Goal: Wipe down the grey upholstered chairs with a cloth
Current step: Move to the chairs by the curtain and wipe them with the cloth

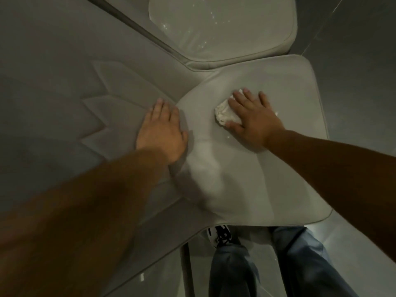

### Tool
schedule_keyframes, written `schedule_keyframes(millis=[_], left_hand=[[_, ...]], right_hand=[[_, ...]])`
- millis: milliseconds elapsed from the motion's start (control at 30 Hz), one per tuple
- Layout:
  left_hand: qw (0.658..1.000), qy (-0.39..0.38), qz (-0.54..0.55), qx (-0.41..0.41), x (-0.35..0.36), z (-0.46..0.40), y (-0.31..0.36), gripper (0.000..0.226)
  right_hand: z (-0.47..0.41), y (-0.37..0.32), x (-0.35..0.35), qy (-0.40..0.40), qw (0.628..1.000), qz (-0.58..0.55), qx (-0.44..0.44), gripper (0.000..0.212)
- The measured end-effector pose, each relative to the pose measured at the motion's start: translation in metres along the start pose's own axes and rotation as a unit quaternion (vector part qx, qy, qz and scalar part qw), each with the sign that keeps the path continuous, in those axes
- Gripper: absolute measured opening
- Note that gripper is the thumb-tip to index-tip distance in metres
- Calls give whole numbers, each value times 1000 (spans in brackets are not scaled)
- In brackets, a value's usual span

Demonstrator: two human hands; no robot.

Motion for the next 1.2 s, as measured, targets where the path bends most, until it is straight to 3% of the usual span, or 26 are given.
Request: schedule_keyframes(millis=[167,300,400,467,533,600,667,767,867,933,1033,1200], left_hand=[[994,51,97,-20,54,-8,32,77],[990,85,111,-28,85,-11,25,77],[988,104,114,-23,93,-16,25,79],[985,116,123,-19,94,-16,26,79],[984,122,128,-13,94,-16,26,78],[983,133,128,-7,93,-14,26,77],[981,148,129,1,91,-14,26,76],[975,169,143,2,91,-14,25,75],[972,173,155,-22,92,-15,20,75],[972,171,157,-33,92,-14,18,75],[974,165,153,-34,91,-14,17,75],[976,159,147,-40,91,-13,17,78]], right_hand=[[23,-14,13,43,996,20,-70,66],[75,-31,29,-38,974,33,-223,57],[95,-29,10,-62,960,-44,-269,45],[79,-20,-18,-20,970,-134,-204,38],[47,-2,-53,50,971,-218,-80,37],[11,-2,-82,112,960,-253,-35,36],[-32,-23,-88,101,971,-204,-75,39],[-80,-40,-53,37,992,-41,-114,46],[-83,-37,-17,55,990,79,-108,53],[-66,-41,-3,44,986,95,-132,54],[-16,-45,15,-2,964,126,-235,53],[109,-31,27,-158,925,73,-339,46]])
Point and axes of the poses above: each hand's wrist, its own z-axis away from the middle knuckle, its own x-axis out of the palm, y = z × x, the point moved 10 cm from there along -z, towards the middle knuckle, and after that the axes turned 12 degrees about x, right-handed, at the moved point
